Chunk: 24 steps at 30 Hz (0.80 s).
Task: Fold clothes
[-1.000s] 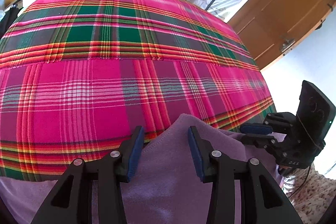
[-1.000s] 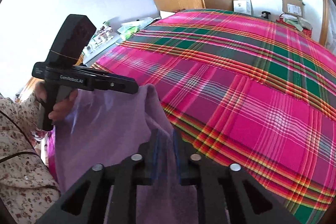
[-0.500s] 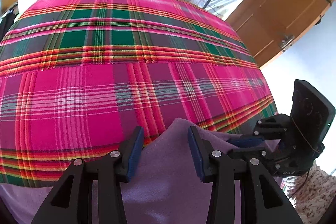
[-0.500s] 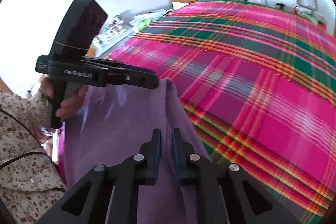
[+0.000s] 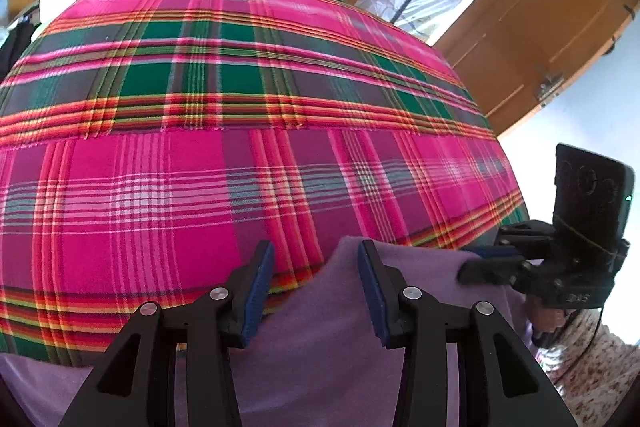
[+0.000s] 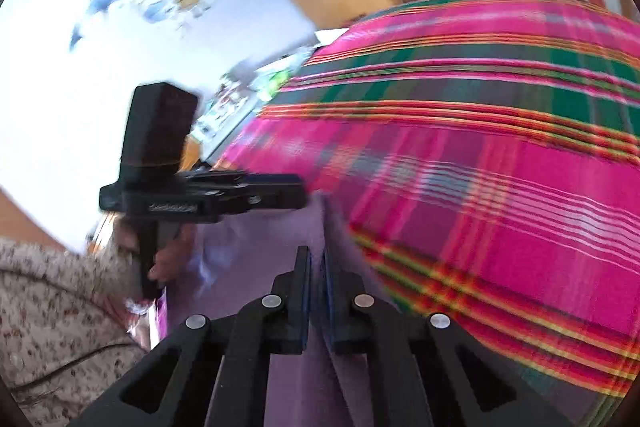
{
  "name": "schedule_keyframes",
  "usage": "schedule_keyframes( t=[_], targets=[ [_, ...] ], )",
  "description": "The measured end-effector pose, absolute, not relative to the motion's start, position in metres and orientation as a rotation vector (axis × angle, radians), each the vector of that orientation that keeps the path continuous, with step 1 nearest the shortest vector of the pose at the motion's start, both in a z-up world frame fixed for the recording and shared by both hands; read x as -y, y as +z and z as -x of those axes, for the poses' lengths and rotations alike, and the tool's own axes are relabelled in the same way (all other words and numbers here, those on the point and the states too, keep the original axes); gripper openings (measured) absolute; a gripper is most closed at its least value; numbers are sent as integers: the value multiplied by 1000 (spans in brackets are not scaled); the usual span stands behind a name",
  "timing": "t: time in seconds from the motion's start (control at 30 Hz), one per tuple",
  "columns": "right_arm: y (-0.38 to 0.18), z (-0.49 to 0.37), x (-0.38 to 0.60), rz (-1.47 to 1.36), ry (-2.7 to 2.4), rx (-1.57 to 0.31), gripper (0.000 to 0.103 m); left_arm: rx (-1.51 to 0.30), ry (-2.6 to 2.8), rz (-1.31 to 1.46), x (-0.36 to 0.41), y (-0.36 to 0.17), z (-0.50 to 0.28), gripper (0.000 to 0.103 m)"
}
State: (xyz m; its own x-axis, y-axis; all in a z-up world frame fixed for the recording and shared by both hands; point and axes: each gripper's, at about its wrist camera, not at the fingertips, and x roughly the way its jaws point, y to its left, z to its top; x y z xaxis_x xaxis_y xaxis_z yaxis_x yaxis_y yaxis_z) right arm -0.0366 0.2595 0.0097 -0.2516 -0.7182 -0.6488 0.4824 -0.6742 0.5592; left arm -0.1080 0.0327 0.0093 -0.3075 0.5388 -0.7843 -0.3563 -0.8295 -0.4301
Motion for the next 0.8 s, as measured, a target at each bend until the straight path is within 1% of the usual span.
schedule_keyframes(
  t=[0.13,0.27,0.33,0.37,0.63,0.8],
  targets=[
    [-5,36,-248,-1273,-2026,248,6,232,2161,1389,-35,8,109,45],
    [0,34,-249,-1278,-2032,234,10,215,2167,1393,-35,9,108,45],
    [5,32,-254,-1268,-2074,220,19,211,2171,1394,-36,10,108,45],
    [8,31,-257,-1264,-2095,213,26,212,2170,1391,-36,10,107,45],
    [29,0,-322,-1245,-2243,263,26,188,2165,1346,-44,21,99,45],
    [24,-21,-322,-1263,-2233,146,26,162,2140,1376,-56,13,99,45]
  ],
)
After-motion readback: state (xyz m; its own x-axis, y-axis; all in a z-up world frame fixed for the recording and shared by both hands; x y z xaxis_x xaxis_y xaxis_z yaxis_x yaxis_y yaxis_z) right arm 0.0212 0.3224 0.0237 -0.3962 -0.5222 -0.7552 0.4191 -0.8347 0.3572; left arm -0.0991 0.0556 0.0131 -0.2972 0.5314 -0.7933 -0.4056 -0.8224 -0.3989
